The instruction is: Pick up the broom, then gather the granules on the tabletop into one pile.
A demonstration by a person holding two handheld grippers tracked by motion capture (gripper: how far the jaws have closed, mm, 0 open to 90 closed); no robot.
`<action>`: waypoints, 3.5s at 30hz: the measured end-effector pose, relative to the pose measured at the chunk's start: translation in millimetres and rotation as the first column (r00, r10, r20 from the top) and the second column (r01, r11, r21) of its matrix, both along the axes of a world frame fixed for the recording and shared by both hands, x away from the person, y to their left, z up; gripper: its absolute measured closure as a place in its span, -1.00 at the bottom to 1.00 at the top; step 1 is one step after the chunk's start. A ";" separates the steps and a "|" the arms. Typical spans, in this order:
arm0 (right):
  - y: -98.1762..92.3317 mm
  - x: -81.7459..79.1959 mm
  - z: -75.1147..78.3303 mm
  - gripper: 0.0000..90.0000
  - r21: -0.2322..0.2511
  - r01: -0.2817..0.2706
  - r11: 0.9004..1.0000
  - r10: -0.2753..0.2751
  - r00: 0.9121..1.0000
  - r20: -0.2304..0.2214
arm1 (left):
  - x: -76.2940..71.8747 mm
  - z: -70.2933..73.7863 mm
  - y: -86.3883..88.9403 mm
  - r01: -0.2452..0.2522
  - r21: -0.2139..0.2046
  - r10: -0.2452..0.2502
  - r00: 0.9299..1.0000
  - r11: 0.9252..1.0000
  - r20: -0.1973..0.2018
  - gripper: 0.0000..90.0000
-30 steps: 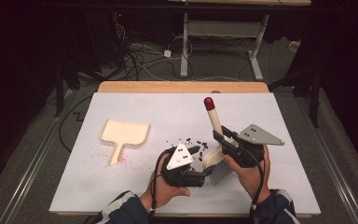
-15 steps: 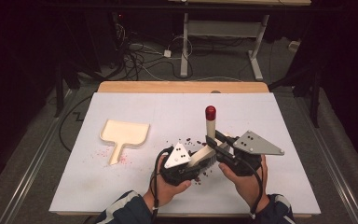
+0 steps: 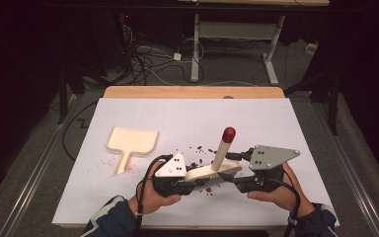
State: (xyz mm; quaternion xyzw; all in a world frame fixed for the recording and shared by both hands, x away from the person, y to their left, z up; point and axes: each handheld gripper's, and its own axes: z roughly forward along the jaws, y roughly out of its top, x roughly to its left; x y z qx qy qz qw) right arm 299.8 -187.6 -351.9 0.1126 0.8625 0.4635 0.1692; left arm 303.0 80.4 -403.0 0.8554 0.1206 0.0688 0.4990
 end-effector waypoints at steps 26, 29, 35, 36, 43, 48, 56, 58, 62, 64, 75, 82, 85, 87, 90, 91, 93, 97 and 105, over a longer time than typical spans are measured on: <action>24.1 2.4 -36.1 0.51 -0.080 -0.145 0.986 0.136 0.985 -0.105 | 4.7 -1.6 12.7 0.015 -0.029 -0.014 1.000 0.999 0.012 -0.15; 23.6 3.3 -35.8 0.51 -0.070 -0.125 0.990 0.117 0.988 -0.105 | 1.8 2.8 17.0 -0.039 -0.018 0.040 0.997 0.999 0.070 -0.24; 13.5 9.9 -32.1 0.51 -0.041 -0.028 0.999 0.024 0.995 -0.096 | -1.2 9.0 36.6 -0.176 -0.020 0.177 0.974 0.984 0.138 -0.56; 11.2 11.1 -30.8 0.51 -0.035 -0.010 0.999 0.007 0.996 -0.092 | -2.5 9.4 41.7 -0.200 -0.018 0.201 0.967 0.980 0.155 -0.56; -6.4 17.4 -20.5 0.51 -0.001 0.119 0.993 -0.118 0.991 -0.054 | -10.3 -4.8 86.5 -0.340 0.027 0.329 0.924 0.940 0.194 -0.60; -16.7 26.3 -19.1 0.51 0.019 0.225 0.974 -0.224 0.973 -0.051 | -13.7 -18.6 108.4 -0.389 0.056 0.373 0.909 0.919 0.186 -0.60; -25.5 44.4 -26.0 0.51 0.013 0.321 0.947 -0.320 0.946 -0.045 | -21.4 -40.5 137.8 -0.471 0.137 0.442 0.876 0.872 0.195 -0.63; -27.9 47.7 -27.6 0.51 0.020 0.332 0.943 -0.331 0.943 -0.043 | -23.3 -45.4 142.4 -0.487 0.154 0.457 0.868 0.860 0.191 -0.63; -31.3 53.6 -30.3 0.51 0.027 0.356 0.934 -0.355 0.934 -0.041 | -28.5 -51.4 145.9 -0.496 0.183 0.465 0.865 0.849 0.190 -0.63; -32.0 56.0 -31.7 0.51 0.020 0.373 0.928 -0.372 0.928 -0.026 | -30.7 -53.4 145.2 -0.490 0.206 0.455 0.869 0.847 0.197 -0.63; -28.2 64.1 -38.0 0.51 0.008 0.389 0.921 -0.389 0.921 -0.007 | -28.6 -52.6 153.9 -0.514 0.178 0.489 0.856 0.839 0.169 -0.63; -26.3 69.5 -41.1 0.51 0.007 0.401 0.916 -0.401 0.916 -0.007 | -29.5 -53.7 153.3 -0.510 0.188 0.484 0.858 0.839 0.171 -0.63; -19.4 75.2 -43.2 0.51 -0.002 0.405 0.914 -0.405 0.914 0.005 | -29.2 -53.9 152.9 -0.510 0.190 0.484 0.859 0.839 0.169 -0.63; -15.6 80.3 -44.5 0.51 -0.005 0.410 0.912 -0.410 0.912 0.017 | -28.4 -54.4 152.2 -0.507 0.199 0.480 0.861 0.839 0.169 -0.63; -8.3 88.7 -47.9 0.51 -0.027 0.429 0.903 -0.428 0.903 0.040 | -28.6 -54.3 151.0 -0.504 0.209 0.474 0.863 0.838 0.176 -0.63; -5.3 90.9 -48.8 0.51 -0.043 0.437 0.899 -0.434 0.899 0.056 | -28.6 -54.3 151.0 -0.504 0.209 0.474 0.863 0.838 0.176 -0.62; -2.3 93.0 -49.7 0.51 -0.054 0.442 0.895 -0.438 0.896 0.072 | -28.8 -53.6 150.2 -0.505 0.210 0.476 0.862 0.837 0.176 -0.63; 10.5 105.1 -55.6 0.51 -0.098 0.463 0.881 -0.451 0.884 0.123 | -28.2 -55.8 148.8 -0.501 0.221 0.472 0.865 0.837 0.171 -0.63; 31.7 119.4 -67.3 0.51 -0.107 0.451 0.886 -0.441 0.891 0.109 | -26.4 -60.0 149.1 -0.492 0.249 0.466 0.870 0.834 0.160 -0.63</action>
